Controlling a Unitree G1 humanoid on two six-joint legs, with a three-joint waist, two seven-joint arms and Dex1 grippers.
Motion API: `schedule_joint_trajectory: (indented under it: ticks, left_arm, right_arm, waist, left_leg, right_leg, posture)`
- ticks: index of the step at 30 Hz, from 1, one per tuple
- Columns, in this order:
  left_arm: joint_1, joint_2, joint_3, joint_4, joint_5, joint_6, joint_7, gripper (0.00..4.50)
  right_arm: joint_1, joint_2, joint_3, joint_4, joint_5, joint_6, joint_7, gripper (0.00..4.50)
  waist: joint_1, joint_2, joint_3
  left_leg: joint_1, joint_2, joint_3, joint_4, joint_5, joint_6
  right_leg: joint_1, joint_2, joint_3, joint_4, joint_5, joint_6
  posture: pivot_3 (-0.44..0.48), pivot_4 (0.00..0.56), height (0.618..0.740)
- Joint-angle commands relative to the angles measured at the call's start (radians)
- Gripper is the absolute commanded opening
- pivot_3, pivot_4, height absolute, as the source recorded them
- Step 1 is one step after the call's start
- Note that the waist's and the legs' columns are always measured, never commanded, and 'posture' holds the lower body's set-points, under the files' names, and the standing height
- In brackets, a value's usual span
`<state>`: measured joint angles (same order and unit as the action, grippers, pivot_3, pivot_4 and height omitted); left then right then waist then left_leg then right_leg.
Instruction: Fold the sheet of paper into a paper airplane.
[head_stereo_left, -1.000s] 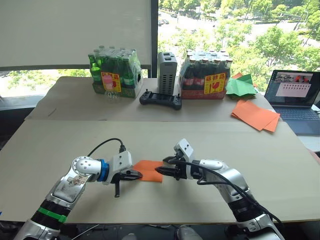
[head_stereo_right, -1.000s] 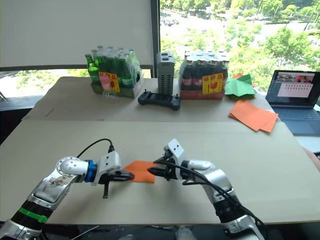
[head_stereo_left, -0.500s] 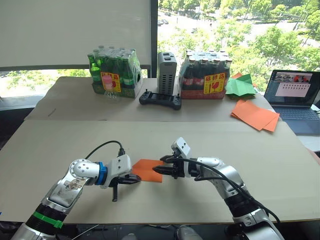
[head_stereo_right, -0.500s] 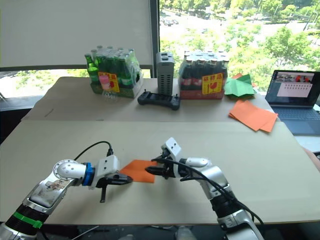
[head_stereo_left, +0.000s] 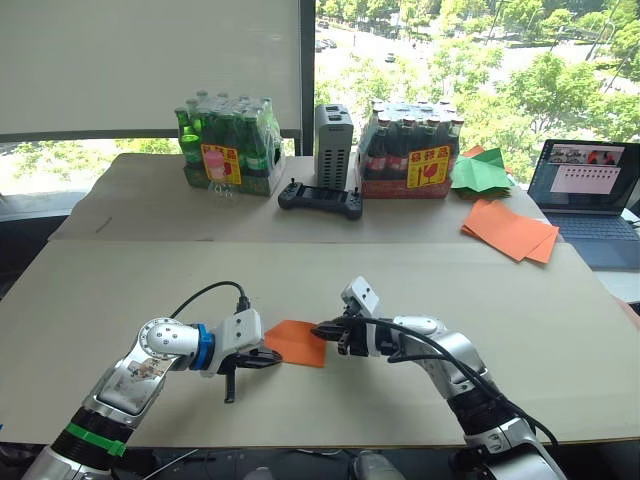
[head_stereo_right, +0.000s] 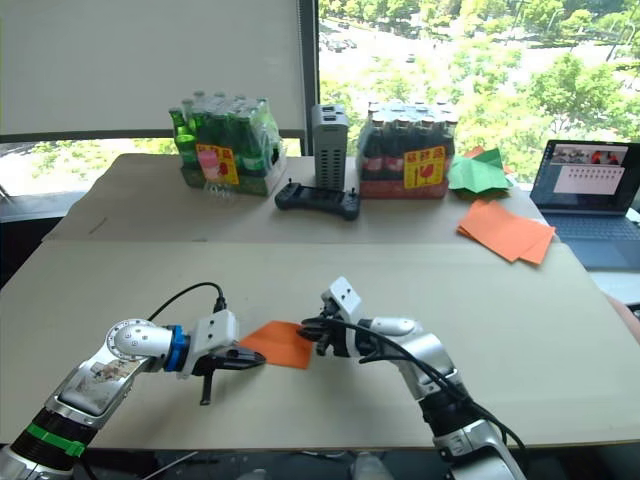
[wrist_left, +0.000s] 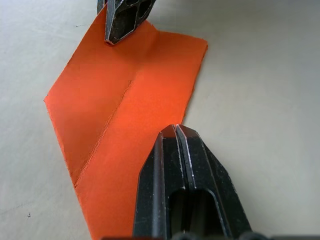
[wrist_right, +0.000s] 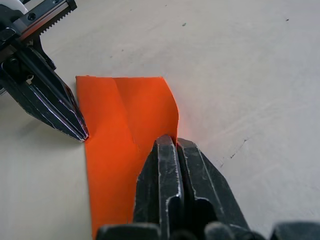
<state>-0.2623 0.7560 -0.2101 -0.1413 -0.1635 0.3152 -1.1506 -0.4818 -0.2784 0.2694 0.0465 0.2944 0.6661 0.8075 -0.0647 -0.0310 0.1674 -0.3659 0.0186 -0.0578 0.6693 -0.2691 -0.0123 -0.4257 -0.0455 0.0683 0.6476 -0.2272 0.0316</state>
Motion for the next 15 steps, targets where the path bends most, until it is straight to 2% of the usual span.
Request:
schedule_joint_trajectory:
  ticks: [1, 4, 7, 11, 15]
  left_arm:
    - [-0.008, 0.006, 0.012, -0.007, -0.01, 0.002, -0.001, 0.0]
    - [-0.013, 0.004, 0.01, 0.005, -0.008, -0.001, -0.002, 0.0]
    - [-0.019, 0.0, 0.01, 0.026, -0.007, -0.002, -0.002, 0.0]
    - [-0.028, -0.006, 0.014, 0.051, -0.018, 0.002, -0.004, 0.0]
    - [-0.037, -0.006, 0.013, 0.071, -0.022, -0.003, -0.007, 0.0]
  right_arm:
    - [0.023, 0.002, 0.008, -0.066, -0.005, -0.057, 0.005, 0.04]
    - [0.05, -0.003, 0.012, -0.101, -0.021, -0.105, -0.002, 0.04]
    - [0.092, -0.017, 0.033, -0.161, -0.083, -0.237, -0.02, 0.04]
    - [0.16, -0.057, 0.105, -0.226, -0.235, -0.508, -0.055, 0.04]
    - [0.194, -0.115, 0.189, -0.194, -0.415, -0.745, -0.102, 0.04]
  waist:
    - [0.0, 0.0, 0.0]
    - [0.0, 0.0, 0.0]
    - [0.001, 0.0, 0.0]
    - [0.0, 0.0, 0.0]
    - [0.0, 0.0, 0.0]
  left_leg:
    - [0.0, 0.0, 0.0, 0.0, 0.0, 0.0]
    - [0.0, 0.0, 0.0, 0.0, 0.0, 0.0]
    - [0.0, 0.0, 0.0, 0.0, 0.0, 0.0]
    - [0.0, 0.0, 0.0, 0.0, 0.0, 0.0]
    - [0.0, 0.0, 0.001, 0.0, 0.0, 0.0]
  right_leg:
    - [0.0, 0.0, 0.0, 0.0, 0.0, 0.0]
    - [0.0, 0.0, 0.0, 0.0, 0.0, 0.0]
    - [0.0, 0.0, 0.0, 0.0, 0.0, 0.0]
    - [0.0, 0.0, 0.0, 0.0, 0.0, 0.0]
    - [0.0, 0.0, 0.0, 0.0, 0.0, 0.001]
  posture:
    - [0.0, 0.15, 0.733]
    - [0.0, 0.15, 0.733]
    - [0.0, 0.15, 0.733]
    - [0.0, 0.15, 0.733]
    - [0.0, 0.15, 0.733]
